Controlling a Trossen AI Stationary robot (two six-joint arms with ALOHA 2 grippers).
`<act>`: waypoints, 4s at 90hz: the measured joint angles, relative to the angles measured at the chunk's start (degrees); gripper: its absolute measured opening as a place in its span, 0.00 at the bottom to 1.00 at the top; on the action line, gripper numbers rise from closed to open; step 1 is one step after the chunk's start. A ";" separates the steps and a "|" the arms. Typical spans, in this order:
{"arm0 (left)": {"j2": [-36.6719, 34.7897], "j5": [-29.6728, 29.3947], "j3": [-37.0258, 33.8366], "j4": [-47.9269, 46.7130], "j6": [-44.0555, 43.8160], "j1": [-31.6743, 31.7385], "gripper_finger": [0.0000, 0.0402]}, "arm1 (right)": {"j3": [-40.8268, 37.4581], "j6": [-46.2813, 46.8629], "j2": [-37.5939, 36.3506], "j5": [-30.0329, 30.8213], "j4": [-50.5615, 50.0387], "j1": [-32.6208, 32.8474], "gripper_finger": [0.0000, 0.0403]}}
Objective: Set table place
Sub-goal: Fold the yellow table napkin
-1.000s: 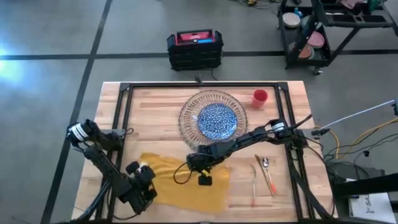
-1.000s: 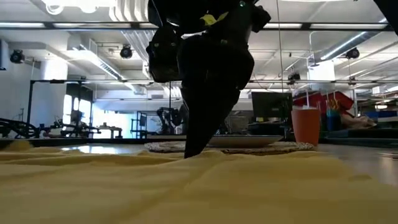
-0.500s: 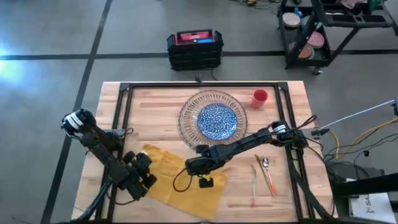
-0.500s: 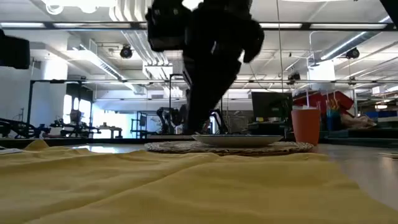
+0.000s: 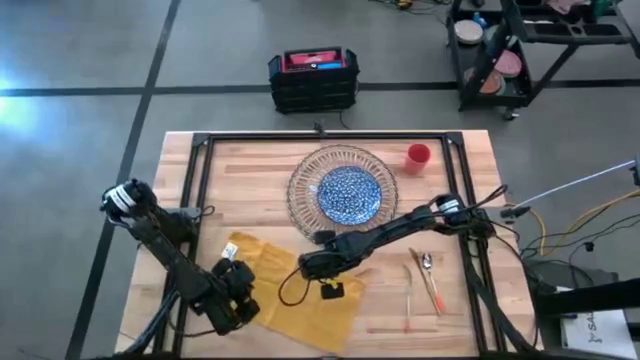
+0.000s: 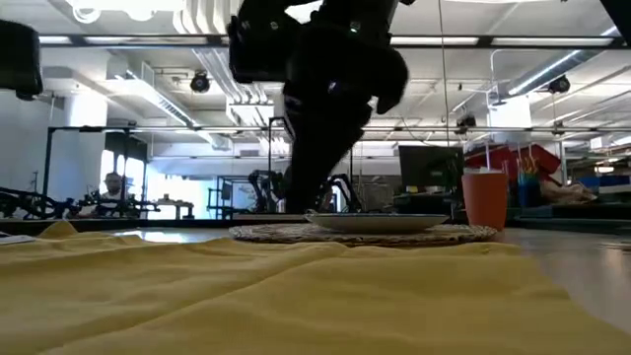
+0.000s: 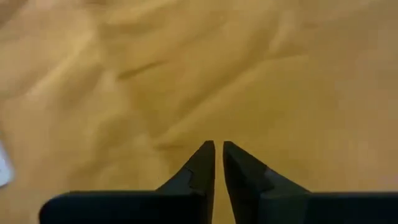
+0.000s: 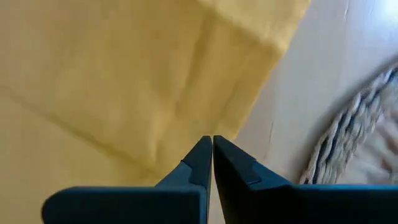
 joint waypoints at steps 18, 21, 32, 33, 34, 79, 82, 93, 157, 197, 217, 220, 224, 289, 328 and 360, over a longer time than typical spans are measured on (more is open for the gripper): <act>-0.94 7.48 2.04 -6.31 -4.95 -0.33 0.04 | 0.88 -6.06 0.00 -6.92 10.54 -4.31 0.00; -0.94 9.07 2.91 -9.18 -6.26 -0.86 0.03 | 0.84 -6.11 0.04 -8.00 12.08 -5.31 0.00; -0.94 13.37 6.82 -21.57 -11.10 -3.18 0.01 | 0.88 -6.20 0.04 -9.14 16.48 -8.41 0.00; -0.94 13.80 7.13 -22.24 -11.63 -3.34 0.01 | 0.88 -6.19 0.04 -9.24 16.62 -8.64 0.00; -0.94 14.24 7.45 -22.95 -12.15 -3.51 0.01 | 0.88 -6.17 0.04 -9.34 16.74 -8.87 0.00; -0.63 16.20 5.29 -24.72 -20.48 -6.51 0.00 | 0.84 -5.77 7.71 -12.54 15.06 -10.14 0.00; -0.62 16.18 4.45 -24.44 -20.48 -6.51 0.00 | 1.01 -5.44 7.87 -12.46 14.65 -10.14 0.00; -0.63 16.09 0.00 -21.45 -20.50 -6.49 0.00 | 0.86 -3.12 7.98 -12.17 12.03 -9.97 0.00; -3.12 0.43 -5.29 -17.23 -20.98 -2.99 0.00 | 9.62 -3.13 6.87 -2.06 2.75 -3.37 0.00; -4.55 8.01 5.12 -19.21 -20.28 -3.71 0.00 | 13.56 -12.42 7.72 -12.31 13.85 -16.00 0.43; -4.50 18.34 5.88 -19.15 -31.91 -9.69 0.04 | 19.82 -11.64 14.52 -14.13 15.98 -19.13 0.65; -4.50 19.85 5.79 -18.76 -32.48 -10.50 0.05 | 21.68 -11.64 15.93 -14.64 16.03 -19.33 0.66; -4.50 21.48 5.75 -17.79 -32.82 -11.05 0.07 | 24.16 -11.62 17.92 -15.72 15.82 -19.56 0.67; -4.46 20.46 -4.67 -8.34 -30.92 -9.34 0.48 | 30.36 -10.95 25.44 -21.43 17.67 -19.65 0.63; -4.66 19.83 -7.50 -6.26 -29.90 -8.65 0.43 | 25.49 -7.04 24.96 -17.57 16.89 -18.57 0.51; -4.55 15.02 -9.21 -8.33 -28.45 -6.68 0.37 | 25.49 -3.27 23.00 -16.16 3.74 -17.42 0.47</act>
